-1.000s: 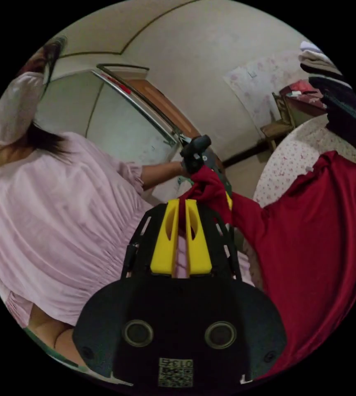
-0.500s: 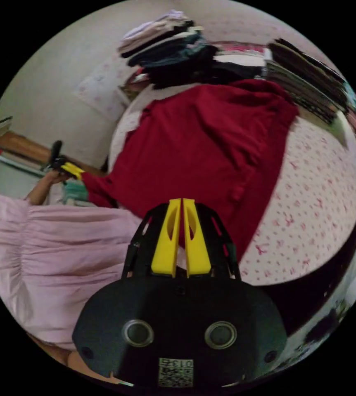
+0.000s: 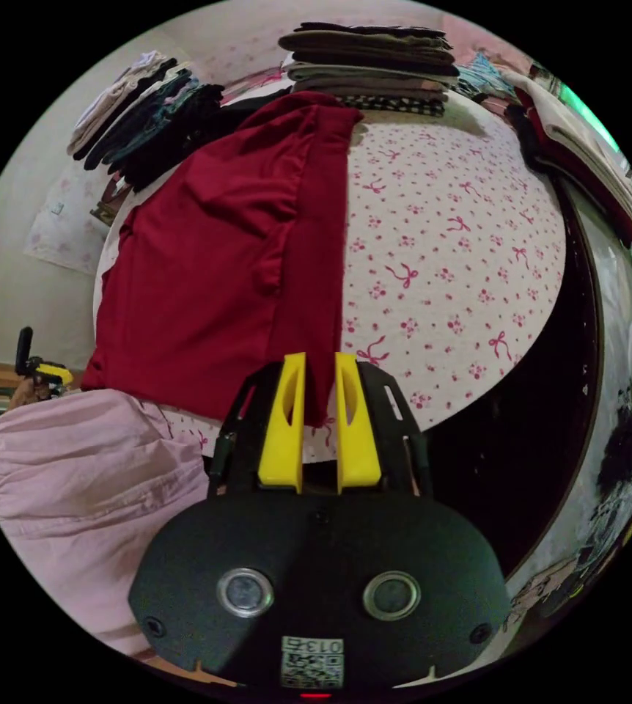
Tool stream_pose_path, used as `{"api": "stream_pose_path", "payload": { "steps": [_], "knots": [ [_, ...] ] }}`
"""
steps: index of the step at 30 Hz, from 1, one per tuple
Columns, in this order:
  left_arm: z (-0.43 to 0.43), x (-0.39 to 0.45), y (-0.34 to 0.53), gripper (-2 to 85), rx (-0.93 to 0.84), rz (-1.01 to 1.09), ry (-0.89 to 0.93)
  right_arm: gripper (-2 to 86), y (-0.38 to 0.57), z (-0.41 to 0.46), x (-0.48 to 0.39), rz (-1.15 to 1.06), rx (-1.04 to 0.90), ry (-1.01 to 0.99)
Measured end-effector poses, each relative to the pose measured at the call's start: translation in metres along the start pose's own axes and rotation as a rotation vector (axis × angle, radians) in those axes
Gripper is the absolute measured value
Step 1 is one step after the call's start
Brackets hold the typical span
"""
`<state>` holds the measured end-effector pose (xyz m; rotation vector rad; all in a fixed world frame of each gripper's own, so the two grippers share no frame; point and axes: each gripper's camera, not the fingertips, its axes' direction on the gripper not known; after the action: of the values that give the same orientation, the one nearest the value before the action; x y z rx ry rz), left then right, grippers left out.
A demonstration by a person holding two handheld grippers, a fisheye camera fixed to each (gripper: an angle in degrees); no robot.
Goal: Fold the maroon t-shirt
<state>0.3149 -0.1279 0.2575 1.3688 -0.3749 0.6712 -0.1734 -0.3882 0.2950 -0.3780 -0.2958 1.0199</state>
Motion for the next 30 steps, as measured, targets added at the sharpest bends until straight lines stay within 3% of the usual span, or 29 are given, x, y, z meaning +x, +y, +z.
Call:
{"api": "stream_pose_path", "payload": {
  "steps": [4, 6, 11, 16, 25, 30],
  "knots": [
    [-0.063, -0.014, 0.047, 4.0, 0.480, -0.071, 0.053, 10.5, 0.013, 0.002, 0.015, 0.039, 0.009, 0.017],
    [-0.073, -0.016, 0.050, 6.9, 0.585, -0.147, -0.030, 11.5, 0.018, 0.001, 0.023, 0.073, 0.041, 0.004],
    [-0.022, 0.005, -0.043, 13.6, 0.442, -0.187, -0.236, 12.9, 0.029, 0.003, 0.038, 0.127, 0.064, -0.068],
    [0.007, 0.012, -0.108, 16.6, 0.437, -0.197, -0.271, 12.9, 0.043, 0.001, 0.041, 0.130, 0.047, -0.073],
    [0.012, 0.007, -0.144, 2.5, 0.371, -0.233, -0.381, 5.7, 0.041, 0.023, 0.027, 0.101, 0.000, -0.016],
    [-0.047, 0.012, -0.097, 1.4, 0.503, -0.192, -0.439, 2.9, 0.034, 0.018, 0.017, 0.012, -0.013, 0.034]
  ]
}}
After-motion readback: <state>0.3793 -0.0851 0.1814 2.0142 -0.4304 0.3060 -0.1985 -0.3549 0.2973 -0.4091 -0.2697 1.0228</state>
